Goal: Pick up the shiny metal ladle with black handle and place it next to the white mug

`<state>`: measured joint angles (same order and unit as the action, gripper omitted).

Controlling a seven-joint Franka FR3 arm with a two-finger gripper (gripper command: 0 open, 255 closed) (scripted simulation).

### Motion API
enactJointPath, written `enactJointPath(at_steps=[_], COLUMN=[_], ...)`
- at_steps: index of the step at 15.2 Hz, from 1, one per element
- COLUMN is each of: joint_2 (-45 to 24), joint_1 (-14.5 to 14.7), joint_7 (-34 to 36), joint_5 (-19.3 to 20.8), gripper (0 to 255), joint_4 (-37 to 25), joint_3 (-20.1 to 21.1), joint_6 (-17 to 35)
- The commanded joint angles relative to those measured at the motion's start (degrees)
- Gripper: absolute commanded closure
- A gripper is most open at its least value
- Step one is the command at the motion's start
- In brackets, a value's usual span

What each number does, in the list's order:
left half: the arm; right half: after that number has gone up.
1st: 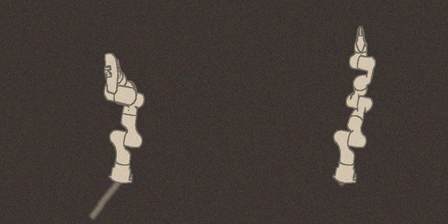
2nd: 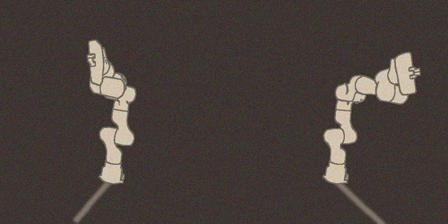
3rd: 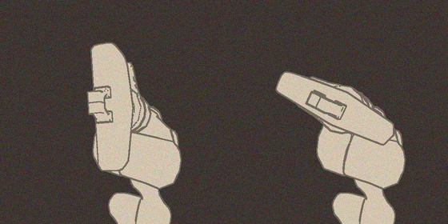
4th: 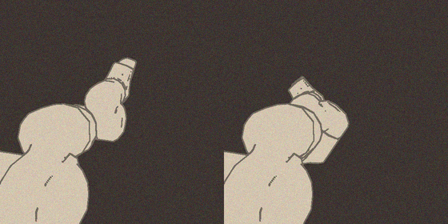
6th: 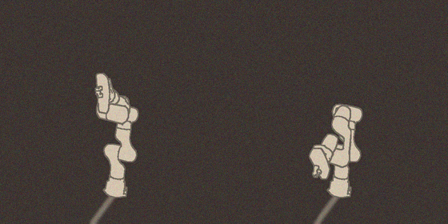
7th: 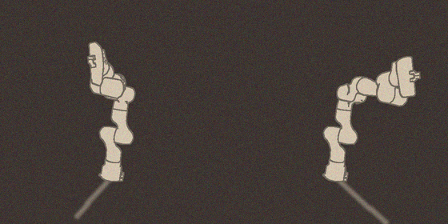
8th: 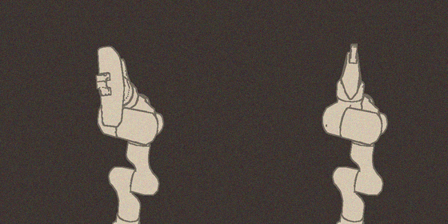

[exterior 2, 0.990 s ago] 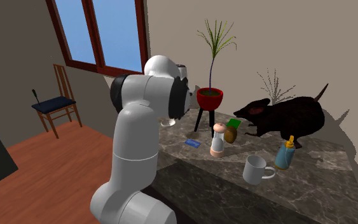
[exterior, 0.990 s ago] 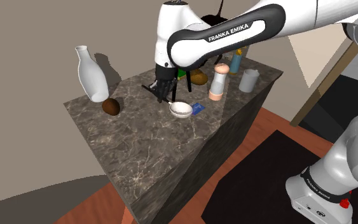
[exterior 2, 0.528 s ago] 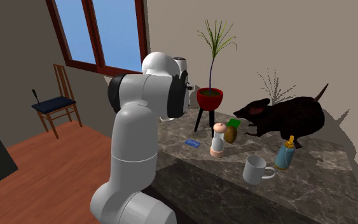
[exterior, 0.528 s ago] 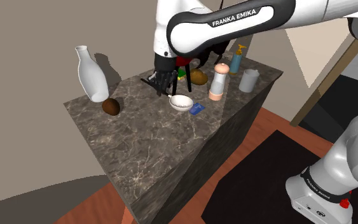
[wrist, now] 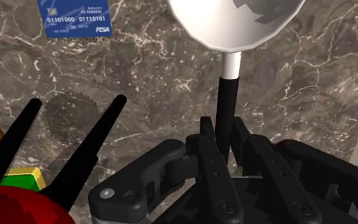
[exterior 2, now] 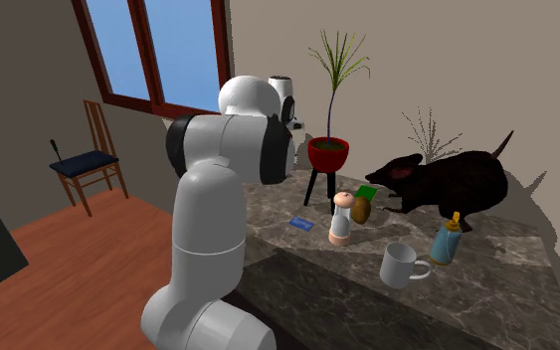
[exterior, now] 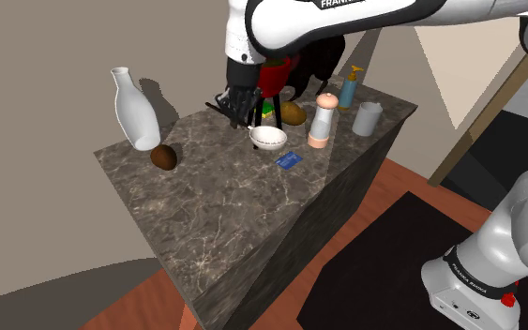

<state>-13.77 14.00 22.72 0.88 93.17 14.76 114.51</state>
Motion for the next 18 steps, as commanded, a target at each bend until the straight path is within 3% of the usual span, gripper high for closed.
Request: enactJointPath(at_steps=[1,11,18], joint_2=[0.1,8.6,12.2], joint_1=[0.0,-7.5,-12.5], joint_7=[0.0,-12.6,-22.5], joint_5=[0.0,-4.4,-6.5], gripper=[255,255,255], joint_4=[-1.3,9.4,13.6], joint_3=[0.0,-4.1,-8.3], joint_6=[-1.4,0.4,0.3])
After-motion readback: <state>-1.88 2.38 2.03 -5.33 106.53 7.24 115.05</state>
